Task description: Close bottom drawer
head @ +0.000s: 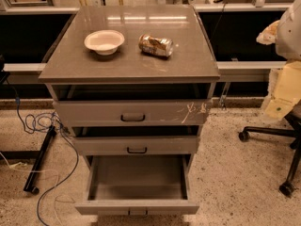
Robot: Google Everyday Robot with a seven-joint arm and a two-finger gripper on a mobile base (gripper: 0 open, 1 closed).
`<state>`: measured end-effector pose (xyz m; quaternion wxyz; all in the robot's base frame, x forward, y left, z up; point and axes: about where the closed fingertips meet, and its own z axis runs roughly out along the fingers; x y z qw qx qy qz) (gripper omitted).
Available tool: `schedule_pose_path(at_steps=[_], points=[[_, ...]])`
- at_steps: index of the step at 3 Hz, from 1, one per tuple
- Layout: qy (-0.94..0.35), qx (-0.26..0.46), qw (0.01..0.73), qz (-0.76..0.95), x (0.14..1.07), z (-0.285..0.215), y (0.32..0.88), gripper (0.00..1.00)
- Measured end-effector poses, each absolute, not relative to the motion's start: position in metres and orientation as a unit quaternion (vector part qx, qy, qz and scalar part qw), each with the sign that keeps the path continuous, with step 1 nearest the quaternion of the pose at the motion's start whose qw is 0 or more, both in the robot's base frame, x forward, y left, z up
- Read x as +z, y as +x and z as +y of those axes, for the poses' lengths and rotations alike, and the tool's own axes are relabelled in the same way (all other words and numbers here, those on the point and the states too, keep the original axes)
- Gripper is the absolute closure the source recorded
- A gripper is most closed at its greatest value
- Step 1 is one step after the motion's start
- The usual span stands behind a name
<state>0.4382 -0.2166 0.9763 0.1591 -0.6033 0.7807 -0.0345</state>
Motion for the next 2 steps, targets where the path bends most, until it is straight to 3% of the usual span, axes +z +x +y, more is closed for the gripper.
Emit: schedule_pose_path(at_steps=[2], points=[[-0.601, -0.017, 0.157, 0.784, 0.959, -0.211, 0.427, 0.00]])
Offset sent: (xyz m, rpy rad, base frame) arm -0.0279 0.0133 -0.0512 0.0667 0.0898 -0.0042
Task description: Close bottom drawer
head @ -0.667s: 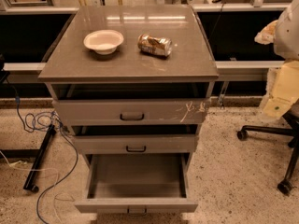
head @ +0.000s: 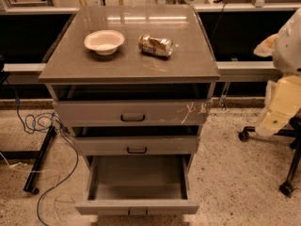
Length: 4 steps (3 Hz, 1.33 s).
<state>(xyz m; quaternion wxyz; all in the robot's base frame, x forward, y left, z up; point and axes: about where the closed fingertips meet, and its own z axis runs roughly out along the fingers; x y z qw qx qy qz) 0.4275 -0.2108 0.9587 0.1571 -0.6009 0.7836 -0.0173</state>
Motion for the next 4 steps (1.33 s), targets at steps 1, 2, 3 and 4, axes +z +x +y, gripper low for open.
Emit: schedule_pose_path(at_steps=[1, 2, 3, 4], points=[[-0.602, 0.025, 0.164, 0.781, 0.922, -0.197, 0.411, 0.00], [-0.605, 0.059, 0.175, 0.775, 0.885, -0.180, 0.394, 0.19], [-0.610, 0.079, 0.186, 0.766, 0.849, -0.168, 0.382, 0.42], [-0.614, 0.103, 0.169, 0.764, 0.807, -0.168, 0.378, 0.65]])
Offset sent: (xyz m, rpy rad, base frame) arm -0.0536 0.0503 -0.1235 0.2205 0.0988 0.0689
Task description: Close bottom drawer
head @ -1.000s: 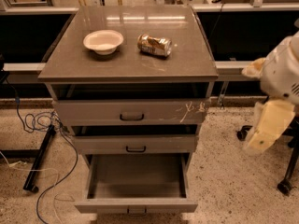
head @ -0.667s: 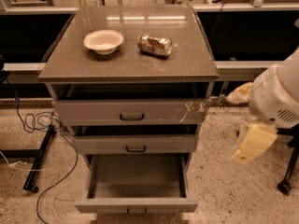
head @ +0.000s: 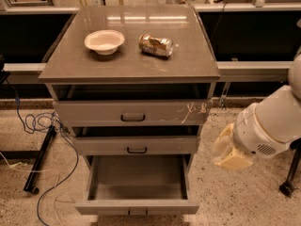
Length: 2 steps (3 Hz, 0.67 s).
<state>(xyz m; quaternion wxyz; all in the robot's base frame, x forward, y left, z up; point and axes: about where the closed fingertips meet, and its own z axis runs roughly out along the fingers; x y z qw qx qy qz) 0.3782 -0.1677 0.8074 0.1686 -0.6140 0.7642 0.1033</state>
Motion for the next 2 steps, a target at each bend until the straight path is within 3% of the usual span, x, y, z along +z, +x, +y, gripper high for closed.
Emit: schedule_pose_path(at_steps=[1, 2], points=[[-0.613, 0.106, 0.167, 0.765, 0.8046, -0.1679, 0.3777, 0.89], [-0.613, 0.106, 0.167, 0.765, 0.8046, -0.1679, 0.3777, 1.00]])
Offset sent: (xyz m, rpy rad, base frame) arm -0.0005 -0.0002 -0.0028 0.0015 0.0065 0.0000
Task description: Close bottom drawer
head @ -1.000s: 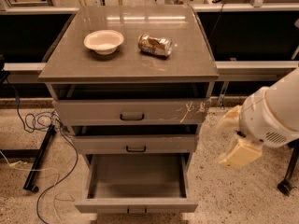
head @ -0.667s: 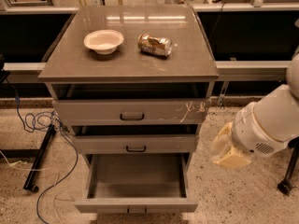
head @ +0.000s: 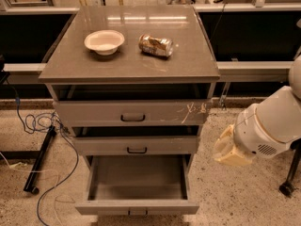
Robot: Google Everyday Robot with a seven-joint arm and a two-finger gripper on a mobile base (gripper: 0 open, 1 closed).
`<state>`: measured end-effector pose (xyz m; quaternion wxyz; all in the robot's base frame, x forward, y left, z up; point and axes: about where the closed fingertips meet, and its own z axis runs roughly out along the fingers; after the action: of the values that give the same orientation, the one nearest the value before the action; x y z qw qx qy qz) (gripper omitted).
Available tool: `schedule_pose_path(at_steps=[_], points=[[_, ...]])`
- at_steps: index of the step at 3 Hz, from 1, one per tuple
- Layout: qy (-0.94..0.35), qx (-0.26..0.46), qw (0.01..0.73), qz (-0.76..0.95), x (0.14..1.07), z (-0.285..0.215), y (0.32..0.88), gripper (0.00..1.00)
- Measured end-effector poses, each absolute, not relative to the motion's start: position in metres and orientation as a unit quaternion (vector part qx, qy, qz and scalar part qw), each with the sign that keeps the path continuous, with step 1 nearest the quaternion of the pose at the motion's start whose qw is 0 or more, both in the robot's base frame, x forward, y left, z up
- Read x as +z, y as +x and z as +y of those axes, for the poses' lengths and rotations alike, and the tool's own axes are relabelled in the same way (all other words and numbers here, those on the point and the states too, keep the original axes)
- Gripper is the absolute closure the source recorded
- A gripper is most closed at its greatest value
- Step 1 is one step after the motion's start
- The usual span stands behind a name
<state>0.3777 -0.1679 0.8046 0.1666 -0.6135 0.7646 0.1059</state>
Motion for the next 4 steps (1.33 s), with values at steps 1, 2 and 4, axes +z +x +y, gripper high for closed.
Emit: schedule_pose_path(at_steps=[1, 2, 4], points=[[-0.613, 0.108, 0.166, 0.765, 0.803, -0.167, 0.378, 1.00], [-0.608, 0.118, 0.166, 0.767, 0.776, -0.157, 0.382, 1.00], [-0.598, 0.182, 0.261, 0.736, 0.701, -0.130, 0.400, 1.00]])
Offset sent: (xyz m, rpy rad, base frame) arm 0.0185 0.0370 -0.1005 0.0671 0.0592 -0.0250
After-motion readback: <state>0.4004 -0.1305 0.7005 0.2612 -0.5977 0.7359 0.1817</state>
